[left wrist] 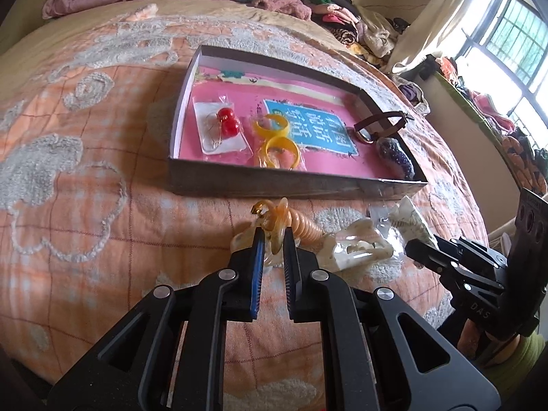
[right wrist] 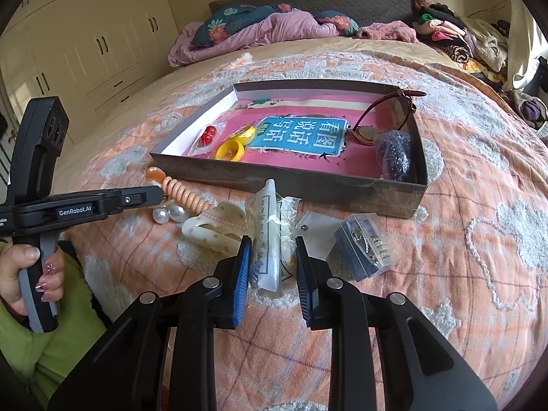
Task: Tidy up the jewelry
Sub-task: 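Lift the clear packet with the right tool while the left tool lifts the orange spiral hair tie, then carry the clear packet into the grey box and release while the left tool drops the hair tie inside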
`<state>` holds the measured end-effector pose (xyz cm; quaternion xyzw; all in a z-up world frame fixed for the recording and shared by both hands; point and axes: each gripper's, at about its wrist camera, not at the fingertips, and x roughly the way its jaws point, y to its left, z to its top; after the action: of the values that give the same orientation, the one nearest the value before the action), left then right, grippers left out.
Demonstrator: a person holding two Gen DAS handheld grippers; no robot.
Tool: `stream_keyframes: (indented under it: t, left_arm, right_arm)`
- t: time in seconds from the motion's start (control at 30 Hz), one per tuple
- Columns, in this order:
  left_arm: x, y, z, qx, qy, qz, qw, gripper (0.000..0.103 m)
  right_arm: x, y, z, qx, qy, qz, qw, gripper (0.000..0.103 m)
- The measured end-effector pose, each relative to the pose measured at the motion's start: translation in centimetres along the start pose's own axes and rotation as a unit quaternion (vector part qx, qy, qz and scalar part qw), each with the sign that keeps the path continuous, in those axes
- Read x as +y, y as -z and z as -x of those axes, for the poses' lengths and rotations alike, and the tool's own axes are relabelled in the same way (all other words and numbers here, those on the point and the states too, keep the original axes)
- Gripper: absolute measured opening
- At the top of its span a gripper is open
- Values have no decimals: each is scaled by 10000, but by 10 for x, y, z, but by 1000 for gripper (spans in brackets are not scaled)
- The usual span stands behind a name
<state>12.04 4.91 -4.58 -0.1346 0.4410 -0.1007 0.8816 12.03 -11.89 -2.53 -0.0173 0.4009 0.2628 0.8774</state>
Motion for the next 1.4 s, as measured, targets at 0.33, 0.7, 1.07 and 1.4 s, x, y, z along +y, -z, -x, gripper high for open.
stream_keyframes:
  t: [0.33,0.7,1.07,1.4]
  left_arm:
    - [-3,-5,12,-246,-75,-128,9996,2]
    - [-9,-34,34,-617,-57,-232,9978,2]
    - [-11,-65,32,-799,-95,-226,9965,2]
    - [-31,-84,17,-845,25,-380,9957,2]
  right_arm:
    - [1,-7,9,-143,20,70,9999,23]
    - [2,-21,22,-349,42,112,9993,23]
    - [-5,-52,36,-733,85,100,9972,23]
    - [-30,-81,49,-1113,316,-116,9932,23]
